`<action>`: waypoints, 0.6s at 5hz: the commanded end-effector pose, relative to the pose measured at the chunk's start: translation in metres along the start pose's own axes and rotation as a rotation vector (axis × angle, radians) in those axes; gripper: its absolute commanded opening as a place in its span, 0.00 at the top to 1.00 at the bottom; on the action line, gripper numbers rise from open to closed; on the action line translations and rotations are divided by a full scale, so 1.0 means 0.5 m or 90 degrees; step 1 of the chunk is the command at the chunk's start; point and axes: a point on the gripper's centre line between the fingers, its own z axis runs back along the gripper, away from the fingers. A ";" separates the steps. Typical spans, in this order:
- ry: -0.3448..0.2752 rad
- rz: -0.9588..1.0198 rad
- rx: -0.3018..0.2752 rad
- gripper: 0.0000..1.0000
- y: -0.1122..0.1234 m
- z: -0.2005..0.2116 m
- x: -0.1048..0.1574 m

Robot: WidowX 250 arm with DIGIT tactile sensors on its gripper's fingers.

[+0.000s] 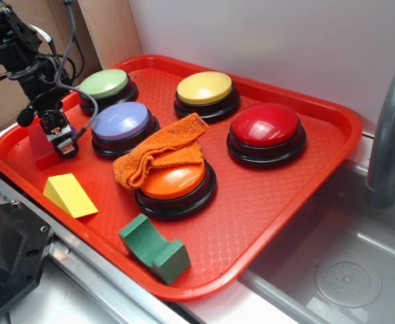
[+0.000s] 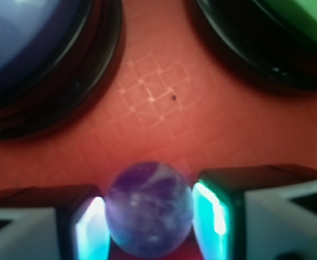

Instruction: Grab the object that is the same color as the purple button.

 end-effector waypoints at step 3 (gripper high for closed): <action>-0.004 0.151 0.026 1.00 -0.029 0.134 0.061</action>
